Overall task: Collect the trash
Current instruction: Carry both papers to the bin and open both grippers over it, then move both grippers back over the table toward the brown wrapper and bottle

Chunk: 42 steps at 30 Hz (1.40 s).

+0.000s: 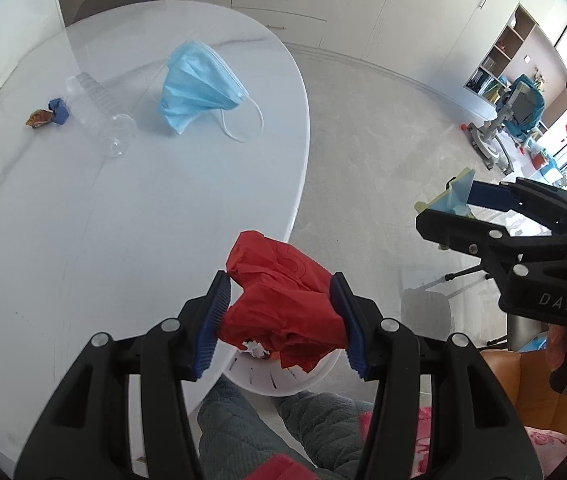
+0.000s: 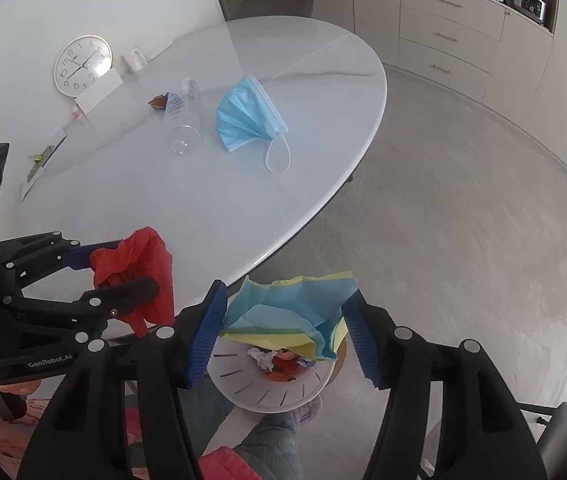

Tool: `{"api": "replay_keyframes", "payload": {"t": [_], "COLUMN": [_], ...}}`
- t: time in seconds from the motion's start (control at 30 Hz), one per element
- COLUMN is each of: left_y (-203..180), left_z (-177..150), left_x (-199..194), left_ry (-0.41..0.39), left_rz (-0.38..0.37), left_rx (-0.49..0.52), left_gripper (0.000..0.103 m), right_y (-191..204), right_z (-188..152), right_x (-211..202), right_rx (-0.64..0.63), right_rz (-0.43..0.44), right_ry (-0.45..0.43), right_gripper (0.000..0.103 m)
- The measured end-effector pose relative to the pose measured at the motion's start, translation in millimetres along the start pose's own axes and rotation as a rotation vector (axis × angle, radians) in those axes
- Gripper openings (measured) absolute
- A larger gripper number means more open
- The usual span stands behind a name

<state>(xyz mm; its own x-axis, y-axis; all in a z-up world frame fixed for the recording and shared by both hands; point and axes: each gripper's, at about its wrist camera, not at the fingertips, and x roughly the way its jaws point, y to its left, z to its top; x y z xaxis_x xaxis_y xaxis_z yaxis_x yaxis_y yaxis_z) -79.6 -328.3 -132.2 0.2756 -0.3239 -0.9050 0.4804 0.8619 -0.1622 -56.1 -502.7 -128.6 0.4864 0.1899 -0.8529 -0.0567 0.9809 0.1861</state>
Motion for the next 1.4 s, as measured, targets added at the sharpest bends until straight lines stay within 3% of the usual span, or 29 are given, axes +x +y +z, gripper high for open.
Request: {"api": "replay_keyframes", "payload": {"t": [0.27, 0.33, 0.53, 0.73, 0.97, 1.03, 1.1, 1.17, 1.4], "left_y": [-20, -21, -24, -17, 14, 26, 40, 54, 101], "left_z": [-22, -23, -23, -21, -10, -8, -7, -4, -2], "left_x": [40, 42, 38, 28, -17, -28, -36, -44, -68], "left_ry": [0.126, 0.135, 0.123, 0.102, -0.012, -0.036, -0.058, -0.07, -0.113], "left_rz": [-0.025, -0.022, -0.012, 0.007, 0.086, 0.13, 0.189, 0.223, 0.256], "left_rx": [-0.001, -0.007, 0.005, 0.014, -0.051, -0.077, -0.106, -0.144, -0.276], "left_gripper": [0.053, 0.059, 0.068, 0.07, 0.08, 0.081, 0.081, 0.081, 0.085], "right_y": [-15, -17, -18, -16, -11, -5, 0, 4, 8], "right_z": [-18, -21, -25, -28, -38, -41, -43, -42, -17], "right_x": [3, 3, 5, 7, 26, 35, 42, 44, 29], "right_rx": [0.025, 0.031, 0.039, 0.042, 0.015, -0.002, -0.014, -0.017, 0.001], "right_rz": [0.01, 0.013, 0.016, 0.023, 0.051, 0.064, 0.075, 0.075, 0.048], "right_ry": [0.024, 0.027, 0.033, 0.034, 0.064, 0.09, 0.113, 0.114, 0.057], "right_gripper": [0.06, 0.06, 0.06, 0.06, 0.061, 0.068, 0.088, 0.094, 0.101]}}
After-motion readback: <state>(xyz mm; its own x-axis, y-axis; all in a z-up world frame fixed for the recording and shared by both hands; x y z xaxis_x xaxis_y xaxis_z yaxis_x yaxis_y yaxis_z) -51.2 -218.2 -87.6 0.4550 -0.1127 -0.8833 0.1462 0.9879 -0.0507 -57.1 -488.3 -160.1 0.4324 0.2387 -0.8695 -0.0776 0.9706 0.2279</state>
